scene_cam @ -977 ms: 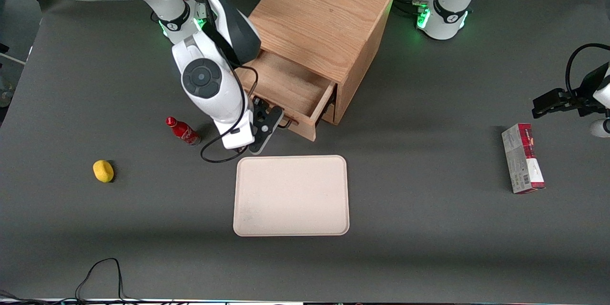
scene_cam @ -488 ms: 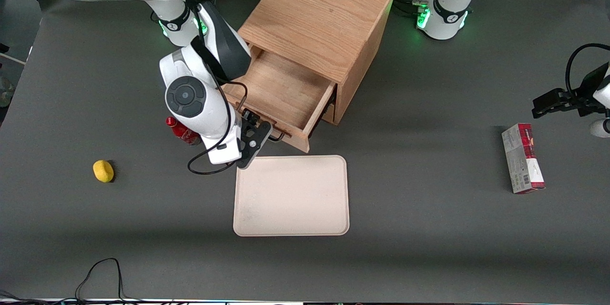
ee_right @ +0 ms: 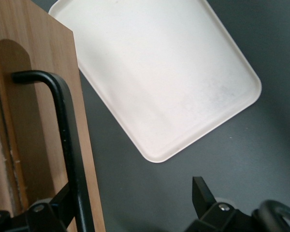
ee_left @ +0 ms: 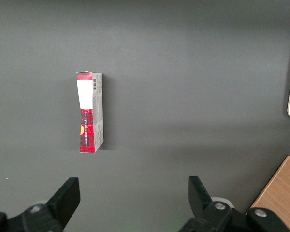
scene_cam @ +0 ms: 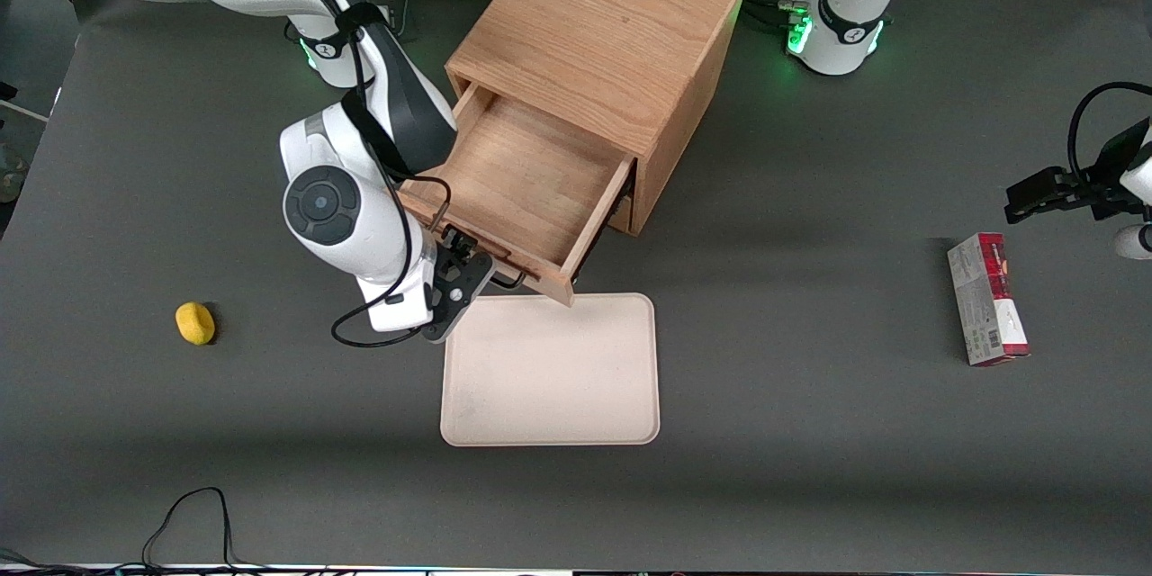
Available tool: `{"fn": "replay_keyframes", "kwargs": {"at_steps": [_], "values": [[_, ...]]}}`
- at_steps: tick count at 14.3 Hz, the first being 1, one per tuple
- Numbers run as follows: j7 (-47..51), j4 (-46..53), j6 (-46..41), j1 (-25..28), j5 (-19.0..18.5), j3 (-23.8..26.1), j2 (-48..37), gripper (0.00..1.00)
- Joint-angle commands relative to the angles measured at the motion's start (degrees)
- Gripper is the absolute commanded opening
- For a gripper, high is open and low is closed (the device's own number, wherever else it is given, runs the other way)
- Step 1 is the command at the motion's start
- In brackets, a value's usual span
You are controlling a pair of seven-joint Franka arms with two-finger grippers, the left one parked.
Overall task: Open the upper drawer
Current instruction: 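Pull the upper drawer outward by its handle with the right gripper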
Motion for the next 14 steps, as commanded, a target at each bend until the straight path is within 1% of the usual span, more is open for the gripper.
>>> {"fn": "replay_keyframes", "kwargs": {"at_steps": [1, 7, 8, 9, 10, 12, 14], "values": [[-1.53, 3.41, -1.68, -1.39, 0.65, -0.01, 2.09, 1.0], [-0.83, 4.3, -1.85, -1.39, 0.56, -0.01, 1.84, 1.0], [-0.91, 5.25, -2.99, -1.39, -0.57, -0.09, 1.57, 1.0], [-0.82, 8.22, -4.74, -1.39, -2.41, 0.08, 1.57, 1.0], [-0.74, 10.86, -7.37, -1.3, -3.21, 0.08, 1.57, 1.0], [0.05, 13.43, -10.11, -1.47, -3.3, -0.01, 0.96, 1.0], [3.55, 13.61, -11.52, -1.48, -3.39, -0.7, -1.84, 1.0]]}}
